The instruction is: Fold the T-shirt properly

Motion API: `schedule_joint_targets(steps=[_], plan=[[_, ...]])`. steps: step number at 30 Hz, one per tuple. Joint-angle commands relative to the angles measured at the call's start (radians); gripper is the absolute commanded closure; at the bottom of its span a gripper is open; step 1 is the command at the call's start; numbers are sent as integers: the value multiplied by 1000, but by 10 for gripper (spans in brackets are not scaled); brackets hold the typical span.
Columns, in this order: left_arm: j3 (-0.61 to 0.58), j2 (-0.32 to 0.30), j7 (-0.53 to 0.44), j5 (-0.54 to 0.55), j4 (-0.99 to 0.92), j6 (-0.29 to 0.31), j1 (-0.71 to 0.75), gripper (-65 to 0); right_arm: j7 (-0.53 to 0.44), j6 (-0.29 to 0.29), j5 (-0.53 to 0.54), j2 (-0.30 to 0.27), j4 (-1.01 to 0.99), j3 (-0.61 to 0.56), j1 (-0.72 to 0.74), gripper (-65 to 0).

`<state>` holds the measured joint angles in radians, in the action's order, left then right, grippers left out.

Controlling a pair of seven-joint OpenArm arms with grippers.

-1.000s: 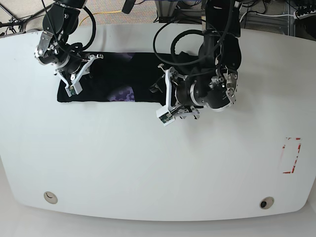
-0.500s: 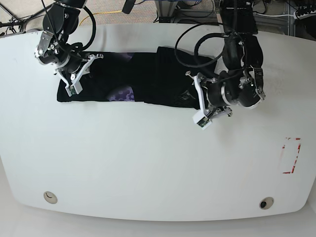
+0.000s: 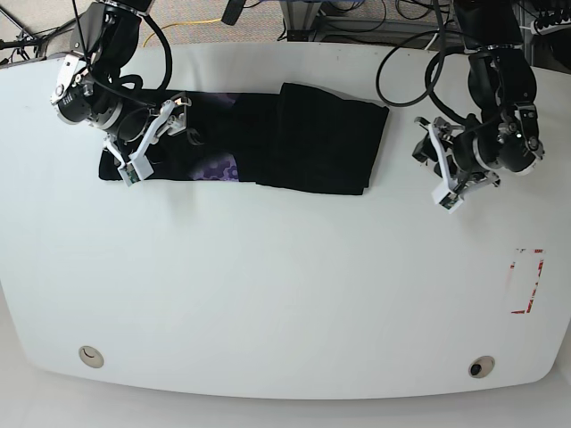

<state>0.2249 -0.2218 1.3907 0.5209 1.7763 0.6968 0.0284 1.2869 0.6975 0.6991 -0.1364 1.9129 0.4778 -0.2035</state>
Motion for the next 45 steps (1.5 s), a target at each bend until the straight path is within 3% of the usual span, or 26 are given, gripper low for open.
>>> schedule_joint_targets(steps=[1, 5, 13, 18, 27, 42, 45], plan=[[49, -29, -11, 12, 15, 1, -9, -258, 23, 1, 169, -7, 17, -1, 9, -552], [135, -35, -11, 6, 15, 1, -9, -258, 38, 1, 244, 22, 17, -57, 11, -549], [218, -92, -14, 8, 13, 1, -6, -258, 24, 1, 52, 79, -17, -308, 55, -438], [216, -98, -14, 6, 12, 1, 5, -258, -26, 1, 32, 80, -68, -400, 115, -407], [216, -98, -14, 8, 13, 1, 44, -258, -85, 1, 32, 53, -221, -491, 189, -401], [216, -93, -14, 6, 13, 1, 49, -258, -149, 1, 31, -13, -229, -515, 184, -400], [216, -92, -14, 6, 13, 1, 44, -258, -151, 1, 31, -13, -232, -515, 184, -352]])
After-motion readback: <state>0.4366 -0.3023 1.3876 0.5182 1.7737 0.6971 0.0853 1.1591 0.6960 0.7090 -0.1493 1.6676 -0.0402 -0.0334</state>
